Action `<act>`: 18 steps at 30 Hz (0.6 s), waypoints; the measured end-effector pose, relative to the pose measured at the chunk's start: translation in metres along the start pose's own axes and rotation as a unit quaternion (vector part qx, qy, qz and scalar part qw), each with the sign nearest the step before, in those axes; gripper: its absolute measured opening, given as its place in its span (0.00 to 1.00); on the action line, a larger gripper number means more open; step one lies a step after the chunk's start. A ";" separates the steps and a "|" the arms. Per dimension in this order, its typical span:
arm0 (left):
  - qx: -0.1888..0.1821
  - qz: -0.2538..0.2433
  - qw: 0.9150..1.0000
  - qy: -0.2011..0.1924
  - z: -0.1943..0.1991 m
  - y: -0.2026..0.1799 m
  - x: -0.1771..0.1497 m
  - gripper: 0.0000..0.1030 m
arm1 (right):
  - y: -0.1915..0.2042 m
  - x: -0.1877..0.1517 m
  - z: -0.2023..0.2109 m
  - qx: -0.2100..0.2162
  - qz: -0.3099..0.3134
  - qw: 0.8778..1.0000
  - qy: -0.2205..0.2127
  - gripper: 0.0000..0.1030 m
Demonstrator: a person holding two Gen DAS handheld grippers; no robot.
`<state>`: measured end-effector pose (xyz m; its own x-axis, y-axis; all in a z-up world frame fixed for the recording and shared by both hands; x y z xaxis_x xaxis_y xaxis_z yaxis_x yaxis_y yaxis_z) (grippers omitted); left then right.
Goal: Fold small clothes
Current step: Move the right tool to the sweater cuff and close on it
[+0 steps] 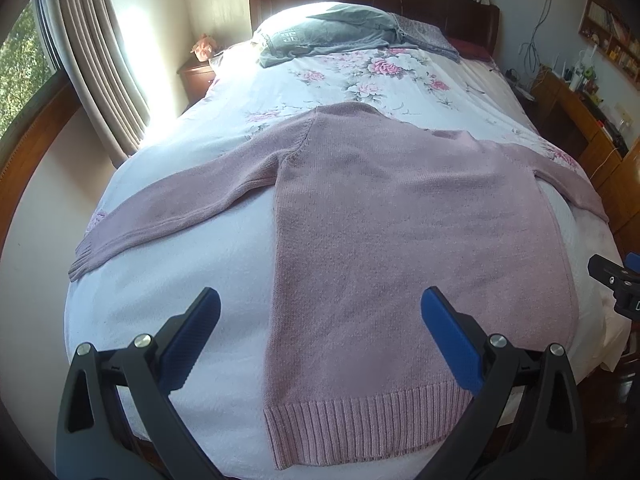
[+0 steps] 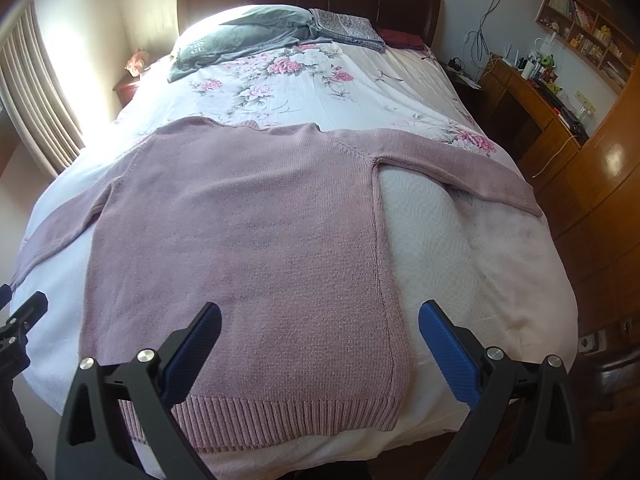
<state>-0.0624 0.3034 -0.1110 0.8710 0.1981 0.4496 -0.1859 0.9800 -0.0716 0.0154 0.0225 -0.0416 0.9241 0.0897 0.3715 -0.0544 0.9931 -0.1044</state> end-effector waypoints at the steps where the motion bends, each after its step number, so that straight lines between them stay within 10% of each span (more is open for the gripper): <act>1: -0.003 0.003 1.000 -0.002 0.000 0.001 0.000 0.97 | 0.000 0.000 0.001 0.000 0.001 1.000 -0.001 0.96; 10: -0.028 0.005 0.999 -0.027 -0.001 -0.018 0.005 0.97 | -0.027 0.011 -0.002 0.002 -0.003 1.000 -0.027 0.96; 18: -0.030 0.013 0.999 -0.035 -0.018 -0.074 0.042 0.97 | -0.161 0.059 -0.039 -0.010 -0.065 0.998 -0.019 0.96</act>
<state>-0.0038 0.2392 -0.1026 0.8317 0.2237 0.5082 -0.1788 0.9744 -0.1364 0.0933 -0.1354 -0.0394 0.9074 -0.0363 0.4187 0.0730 0.9947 -0.0718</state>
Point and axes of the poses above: each gripper's, at about its wrist camera, not at the fingertips, and z roughly against the way its jaws point, y to its left, x to its top, the point moved 4 cm from there along -z, roughly the way its jaws point, and after that the axes turned 5 degrees about y, right-handed, at the moved point
